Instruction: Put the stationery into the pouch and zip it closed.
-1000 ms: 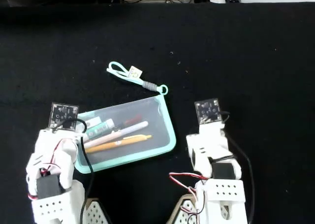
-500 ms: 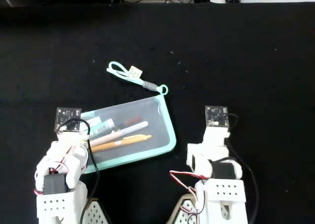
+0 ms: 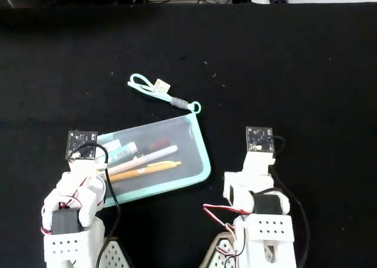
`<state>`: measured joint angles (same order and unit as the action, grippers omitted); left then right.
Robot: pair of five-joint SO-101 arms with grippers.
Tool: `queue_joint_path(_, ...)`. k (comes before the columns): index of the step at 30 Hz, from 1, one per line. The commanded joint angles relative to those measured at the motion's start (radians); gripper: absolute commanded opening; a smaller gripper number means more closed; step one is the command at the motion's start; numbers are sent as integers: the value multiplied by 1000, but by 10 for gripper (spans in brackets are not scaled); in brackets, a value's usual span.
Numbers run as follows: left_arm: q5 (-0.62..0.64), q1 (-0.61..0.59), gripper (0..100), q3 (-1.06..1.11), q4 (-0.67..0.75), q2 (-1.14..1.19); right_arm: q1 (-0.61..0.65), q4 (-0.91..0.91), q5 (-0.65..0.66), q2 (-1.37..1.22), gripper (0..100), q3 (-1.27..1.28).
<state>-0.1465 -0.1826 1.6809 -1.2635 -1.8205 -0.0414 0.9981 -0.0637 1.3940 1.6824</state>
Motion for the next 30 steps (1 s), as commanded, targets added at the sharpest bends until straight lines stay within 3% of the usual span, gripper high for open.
queue_joint_path(1, 8, 15, 41, 18, -11, -8, -8, 3, -11, 18, 15, -41)
queue_joint_path(20, 9, 8, 41, 18, -11, -5, -3, 3, -11, 28, 15, -38)
queue_joint_path(26, 9, 8, 41, 18, -11, -5, -5, 32, -9, 328, 15, 12)
queue_joint_path(30, 9, 8, 41, 18, -11, -5, -5, 195, -11, 507, 15, 1)
